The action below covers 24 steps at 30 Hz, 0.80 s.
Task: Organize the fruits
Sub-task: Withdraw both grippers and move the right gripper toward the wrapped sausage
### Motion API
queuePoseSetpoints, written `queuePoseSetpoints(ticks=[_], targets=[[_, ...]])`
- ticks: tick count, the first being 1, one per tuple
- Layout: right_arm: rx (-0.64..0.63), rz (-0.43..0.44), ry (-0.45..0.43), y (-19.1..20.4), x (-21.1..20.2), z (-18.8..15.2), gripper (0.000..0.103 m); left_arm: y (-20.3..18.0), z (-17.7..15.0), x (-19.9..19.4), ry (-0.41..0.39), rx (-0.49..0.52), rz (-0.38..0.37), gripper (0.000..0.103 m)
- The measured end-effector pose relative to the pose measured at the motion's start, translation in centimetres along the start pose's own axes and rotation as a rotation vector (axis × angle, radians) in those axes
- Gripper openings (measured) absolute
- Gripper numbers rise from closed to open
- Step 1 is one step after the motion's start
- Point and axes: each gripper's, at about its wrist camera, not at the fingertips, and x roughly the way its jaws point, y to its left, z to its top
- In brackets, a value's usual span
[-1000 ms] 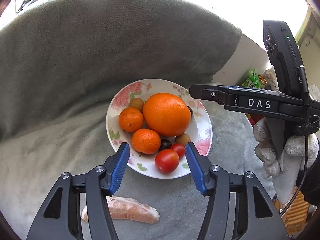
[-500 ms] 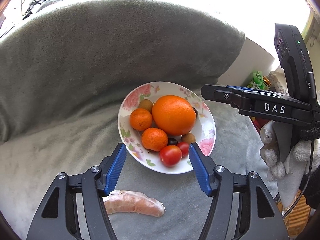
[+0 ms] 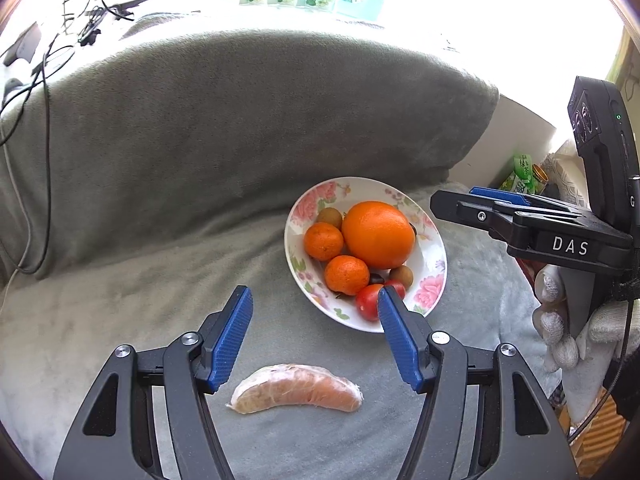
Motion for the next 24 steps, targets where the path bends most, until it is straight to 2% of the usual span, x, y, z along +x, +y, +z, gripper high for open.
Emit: queuePoseSetpoints(ticks=[17, 24], targets=[[-0.09, 0.036, -0.005, 4.0, -1.8, -2.5, 0.083, 4.2, -2.2, -3.3, 0.0, -0.069, 0.089, 0.065], [-0.126, 0.084, -0.036, 6.3, -3.0, -4.0, 0.083, 7.2, -4.9, -5.5, 0.005, -0.169, 0.108, 0.065]])
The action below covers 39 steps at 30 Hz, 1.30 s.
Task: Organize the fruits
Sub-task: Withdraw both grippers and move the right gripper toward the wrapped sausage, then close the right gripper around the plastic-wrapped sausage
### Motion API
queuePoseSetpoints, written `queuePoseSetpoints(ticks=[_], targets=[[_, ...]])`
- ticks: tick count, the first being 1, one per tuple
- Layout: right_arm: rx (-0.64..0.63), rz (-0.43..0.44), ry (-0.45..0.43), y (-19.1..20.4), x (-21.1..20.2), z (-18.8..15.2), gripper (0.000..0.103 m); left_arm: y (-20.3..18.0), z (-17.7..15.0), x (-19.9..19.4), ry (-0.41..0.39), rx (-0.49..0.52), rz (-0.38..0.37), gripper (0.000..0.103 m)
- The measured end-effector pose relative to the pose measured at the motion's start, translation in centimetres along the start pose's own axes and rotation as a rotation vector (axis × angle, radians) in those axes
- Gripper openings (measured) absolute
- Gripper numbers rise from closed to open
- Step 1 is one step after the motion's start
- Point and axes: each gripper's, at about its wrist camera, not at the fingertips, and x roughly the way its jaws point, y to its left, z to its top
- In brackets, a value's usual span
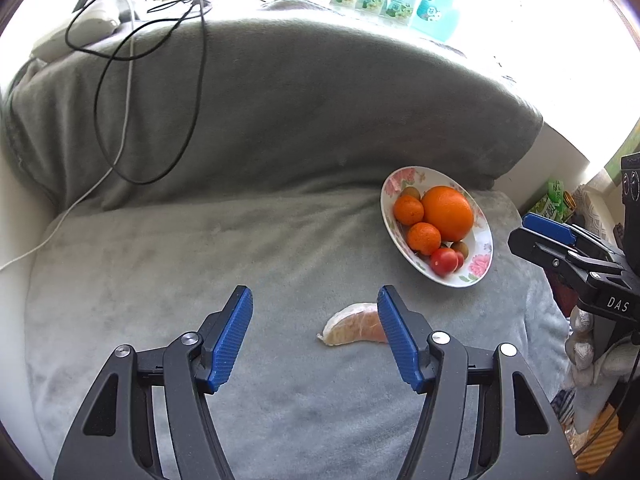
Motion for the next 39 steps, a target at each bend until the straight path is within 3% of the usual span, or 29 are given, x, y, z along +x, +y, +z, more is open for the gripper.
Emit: queuePoseSetpoints(ticks=[17, 27, 39], targets=[[-0.184, 0.069, 0.185, 5.0, 3.6, -3.1, 0.083, 4.8, -6.6, -3.8, 0.036, -0.13, 0.105, 0.065], [-0.318, 0.105, 0.289, 6.4, 7.3, -3.6, 0.069, 6.2, -8.4, -5.3, 0.027, -0.191, 0.143, 0.065], [-0.46, 0.113, 0.368, 7.3, 10.8, -3.9, 0.068, 6.9, -9.3, -6.1, 0.023, -0.231, 0.174, 0.065]])
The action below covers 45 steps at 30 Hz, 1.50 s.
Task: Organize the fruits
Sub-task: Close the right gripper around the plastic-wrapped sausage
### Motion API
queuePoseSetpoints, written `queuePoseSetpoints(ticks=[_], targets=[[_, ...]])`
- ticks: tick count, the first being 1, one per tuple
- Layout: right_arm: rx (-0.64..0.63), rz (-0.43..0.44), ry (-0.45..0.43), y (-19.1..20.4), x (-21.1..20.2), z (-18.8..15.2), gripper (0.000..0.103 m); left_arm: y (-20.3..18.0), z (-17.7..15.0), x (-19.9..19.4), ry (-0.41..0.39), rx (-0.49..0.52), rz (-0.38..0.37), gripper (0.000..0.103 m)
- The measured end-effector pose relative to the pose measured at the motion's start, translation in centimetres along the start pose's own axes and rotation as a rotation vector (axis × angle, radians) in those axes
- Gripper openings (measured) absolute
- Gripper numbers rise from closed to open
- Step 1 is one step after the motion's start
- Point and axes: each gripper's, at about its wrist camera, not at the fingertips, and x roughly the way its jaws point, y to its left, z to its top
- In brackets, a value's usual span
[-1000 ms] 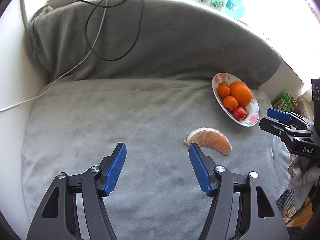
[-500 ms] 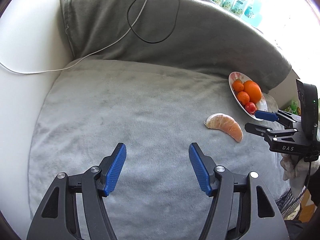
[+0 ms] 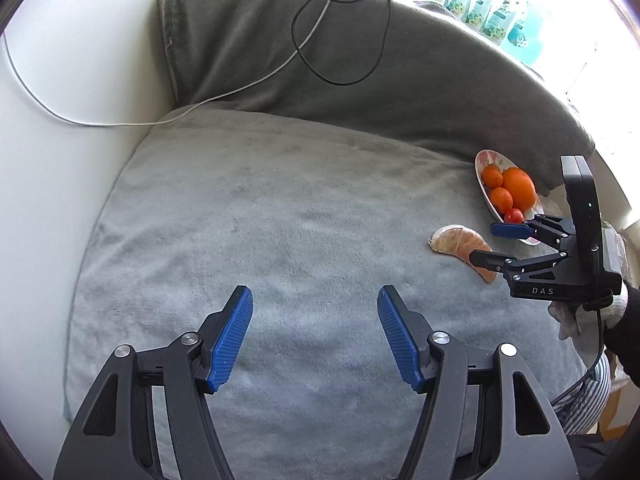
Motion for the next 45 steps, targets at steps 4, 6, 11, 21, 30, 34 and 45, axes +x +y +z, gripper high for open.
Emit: queuePoseSetpoints(ticks=[4, 6, 11, 21, 30, 34, 45], targets=[[-0.002, 0.014, 0.011, 0.0, 0.7, 0.1, 0.068, 0.4, -0.2, -0.1, -0.001, -0.012, 0.007, 0.065], [-0.005, 0.016, 0.018, 0.1, 1.0, 0.2, 0.067, 0.5, -0.3, -0.1, 0.001, -0.015, 0.011, 0.065], [-0.013, 0.017, 0.034, 0.1, 1.9, 0.3, 0.062, 0.5, -0.2, 0.0, 0.005, -0.015, 0.016, 0.065], [-0.017, 0.029, 0.048, -0.3, 2.8, 0.8, 0.061, 0.8, -0.4, 0.4, 0.015, -0.026, 0.014, 0.065], [-0.032, 0.046, 0.061, -0.2, 3.5, 1.5, 0.055, 1.2, -0.6, 0.6, 0.025, -0.039, 0.014, 0.065], [-0.052, 0.048, 0.073, 0.0, 3.7, 1.5, 0.052, 1.2, -0.6, 0.6, 0.024, -0.041, 0.012, 0.065], [-0.109, 0.041, 0.105, 0.5, 4.8, 1.9, 0.048, 1.2, -0.7, 0.6, 0.03, -0.041, 0.008, 0.065]])
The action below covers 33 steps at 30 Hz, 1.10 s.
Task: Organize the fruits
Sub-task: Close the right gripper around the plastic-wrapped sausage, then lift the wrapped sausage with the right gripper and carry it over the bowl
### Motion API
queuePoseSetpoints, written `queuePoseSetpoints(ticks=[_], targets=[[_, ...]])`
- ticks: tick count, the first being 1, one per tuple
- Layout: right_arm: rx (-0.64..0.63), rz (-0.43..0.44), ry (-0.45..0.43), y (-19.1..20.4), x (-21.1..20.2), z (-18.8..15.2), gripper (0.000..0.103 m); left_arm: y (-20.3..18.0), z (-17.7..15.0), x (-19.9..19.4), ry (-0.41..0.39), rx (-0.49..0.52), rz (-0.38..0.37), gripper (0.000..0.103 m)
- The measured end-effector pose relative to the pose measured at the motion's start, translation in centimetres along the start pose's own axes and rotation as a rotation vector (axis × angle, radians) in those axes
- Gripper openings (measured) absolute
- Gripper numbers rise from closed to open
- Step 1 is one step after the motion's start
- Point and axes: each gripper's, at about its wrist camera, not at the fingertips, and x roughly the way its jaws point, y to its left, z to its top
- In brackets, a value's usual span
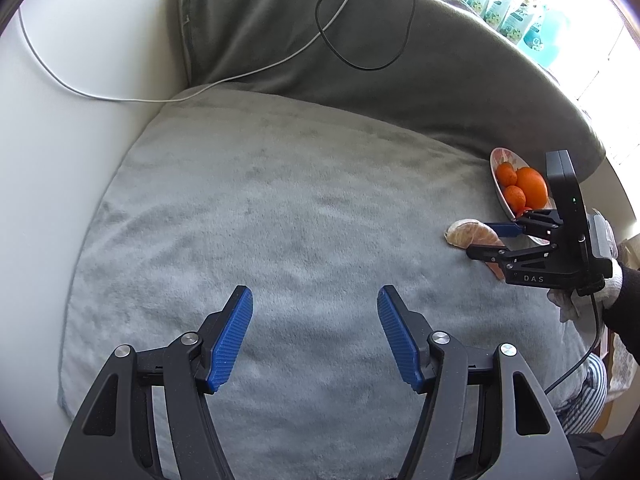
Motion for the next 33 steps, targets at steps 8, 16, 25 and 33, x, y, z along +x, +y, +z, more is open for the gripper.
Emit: queuePoseSetpoints(ticks=[8, 16, 25, 33], targets=[[-0.012, -0.008, 0.001, 0.5, 0.2, 0.1, 0.045, 0.0, 0.0, -0.1, 0.0, -0.001, 0.001, 0.065], [0.008, -0.016, -0.01, 0.2, -0.2, -0.4, 0.041, -0.2, -0.2, -0.1, 0.001, 0.003, -0.004, 0.065], [0.076, 0.004, -0.037, -1.1, -0.9, -1.0, 0.036, -0.4, -0.2, -0.1, 0.001, 0.008, -0.008, 0.065], [0.121, 0.016, -0.062, -1.7, -1.4, -1.6, 0.033, -0.4, -0.1, 0.0, 0.003, 0.008, -0.012, 0.065]])
